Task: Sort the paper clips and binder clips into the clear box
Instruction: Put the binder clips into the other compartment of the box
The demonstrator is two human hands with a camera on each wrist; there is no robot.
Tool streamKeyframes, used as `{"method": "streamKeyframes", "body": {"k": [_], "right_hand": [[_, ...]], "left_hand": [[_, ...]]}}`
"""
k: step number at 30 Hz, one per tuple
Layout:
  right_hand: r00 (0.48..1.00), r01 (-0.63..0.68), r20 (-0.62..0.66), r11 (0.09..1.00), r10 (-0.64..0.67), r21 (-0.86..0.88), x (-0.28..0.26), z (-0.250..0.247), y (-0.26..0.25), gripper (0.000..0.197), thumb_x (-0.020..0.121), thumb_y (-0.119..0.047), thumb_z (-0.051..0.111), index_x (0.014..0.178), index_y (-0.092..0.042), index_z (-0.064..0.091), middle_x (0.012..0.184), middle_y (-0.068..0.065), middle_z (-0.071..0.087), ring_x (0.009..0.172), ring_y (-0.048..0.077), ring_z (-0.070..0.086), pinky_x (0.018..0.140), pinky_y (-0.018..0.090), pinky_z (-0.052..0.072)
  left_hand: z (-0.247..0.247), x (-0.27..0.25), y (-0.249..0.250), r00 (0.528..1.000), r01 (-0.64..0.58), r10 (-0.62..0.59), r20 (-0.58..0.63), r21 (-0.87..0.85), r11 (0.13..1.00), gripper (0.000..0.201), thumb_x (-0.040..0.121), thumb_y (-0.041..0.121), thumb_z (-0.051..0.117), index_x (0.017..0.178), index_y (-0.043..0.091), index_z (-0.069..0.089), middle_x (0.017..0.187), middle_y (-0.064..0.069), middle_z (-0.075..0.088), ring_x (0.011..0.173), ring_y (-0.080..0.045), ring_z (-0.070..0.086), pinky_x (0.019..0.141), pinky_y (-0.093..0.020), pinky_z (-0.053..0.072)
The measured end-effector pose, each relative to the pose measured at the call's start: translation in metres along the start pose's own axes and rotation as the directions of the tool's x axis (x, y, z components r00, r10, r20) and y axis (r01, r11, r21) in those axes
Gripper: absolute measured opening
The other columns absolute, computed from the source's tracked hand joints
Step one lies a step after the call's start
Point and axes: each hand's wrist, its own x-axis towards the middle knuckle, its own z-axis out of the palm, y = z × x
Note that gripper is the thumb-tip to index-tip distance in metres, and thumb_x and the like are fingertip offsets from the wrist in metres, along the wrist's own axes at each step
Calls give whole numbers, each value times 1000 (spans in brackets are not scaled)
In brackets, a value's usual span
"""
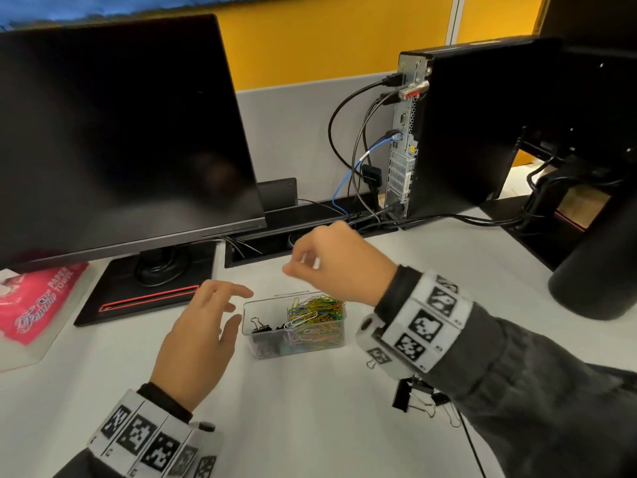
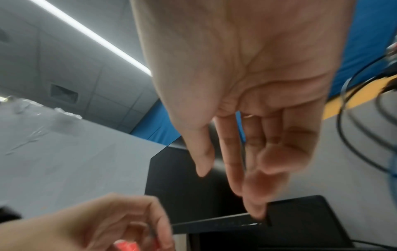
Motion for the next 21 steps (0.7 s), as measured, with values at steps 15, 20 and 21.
{"method": "streamKeyframes", "body": {"k": [15,20,21], "right_hand": [[814,-378,382,898,438,-226,-104,-17,108,21,75,-8,73,88,-25,73,84,-12,65,62,1,57,55,13,46],[801,-358,422,905,425,-232,-114,-6,114,25,73,-6,73,90,-24,71,90,-8,67,63,2,56,62,15,51],[802,-352,423,906,421,-234,-114,-4,115,25,73,-7,73,92,-24,72,90,-8,68,64,1,57,63,15,51]], "left_hand": [[86,21,107,735,-378,369,569,-107,920,40,95,15,50,135,21,49,133,7,49,118,-13,52,97,-22,38],[102,27,107,667,-397,284,689,6,918,35,90,7,56,124,18,59,126,-2,53,115,-23,53,91,-34,46],[102,28,107,663,-390,277,695,4,921,35,90,6,56,123,16,59,124,-3,54,113,-24,54,86,-31,45]]}}
